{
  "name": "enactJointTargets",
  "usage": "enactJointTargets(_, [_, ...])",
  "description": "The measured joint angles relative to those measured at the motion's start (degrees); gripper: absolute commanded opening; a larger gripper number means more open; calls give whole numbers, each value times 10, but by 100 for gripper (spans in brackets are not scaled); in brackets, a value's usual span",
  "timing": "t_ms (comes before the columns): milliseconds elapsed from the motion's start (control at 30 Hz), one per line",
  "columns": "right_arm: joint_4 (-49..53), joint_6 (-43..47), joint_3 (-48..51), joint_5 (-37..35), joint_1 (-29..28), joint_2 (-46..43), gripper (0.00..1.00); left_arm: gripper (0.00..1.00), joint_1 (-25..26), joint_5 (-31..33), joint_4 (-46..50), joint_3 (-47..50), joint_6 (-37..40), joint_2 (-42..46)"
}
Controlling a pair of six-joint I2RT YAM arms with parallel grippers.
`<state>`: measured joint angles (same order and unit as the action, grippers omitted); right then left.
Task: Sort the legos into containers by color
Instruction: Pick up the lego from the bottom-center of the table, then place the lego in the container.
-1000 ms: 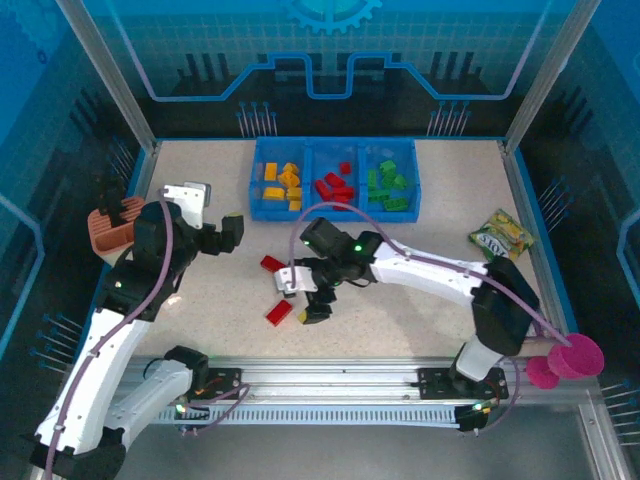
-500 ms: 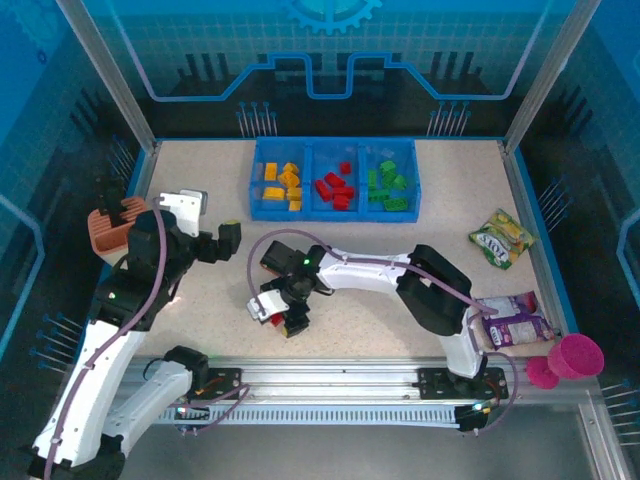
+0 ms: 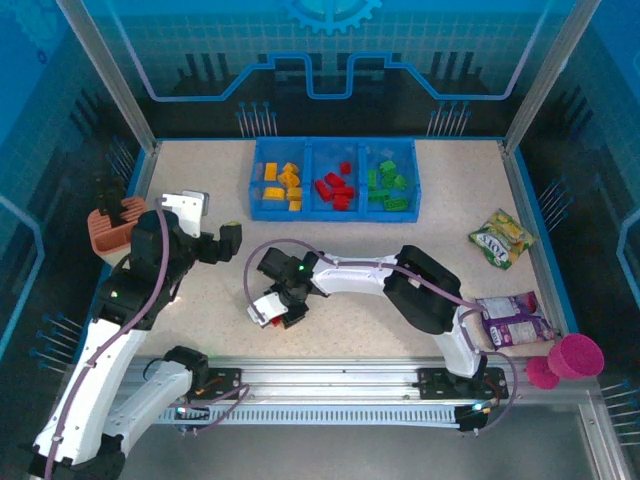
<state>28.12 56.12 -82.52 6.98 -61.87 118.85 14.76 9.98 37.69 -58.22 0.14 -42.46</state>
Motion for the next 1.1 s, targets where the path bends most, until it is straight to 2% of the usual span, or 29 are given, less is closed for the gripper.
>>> enactJointTargets(67, [6,4,0,1,0,0,26,99,0,0,-1,0,0,-3])
enactJointTargets(133, [5,-2,-2,-2,1,0,19,99,0,0,-1,0,0,-9])
enactJointTargets(267, [-6,-18,5,-23,9,-9,14,99,0,0,-3,1,0,-17])
enactJointTargets(333, [-17,-41,28,-34,33,-32,14,99,0,0,-5,2,0,-20])
enactJointTargets(467, [-37,-97,64,-43,143,-111,14,99,0,-3,-8,4,3,-25])
enactJointTargets(567, [-57,-126,41,-63,237,-153,13,99,0,-4,-11,7,4,-29])
enactJointTargets(667, [-103,-146,13,-69,299,-162,13,99,0,-5,-15,7,5,-39])
enactJointTargets(867, [-164,-165,-47,-66,345,-100,15,99,0,-11,-21,7,5,-67])
enactJointTargets(1100, [-191,-167,-163,-65,361,36,17,99,0,-17,-20,3,16,-80])
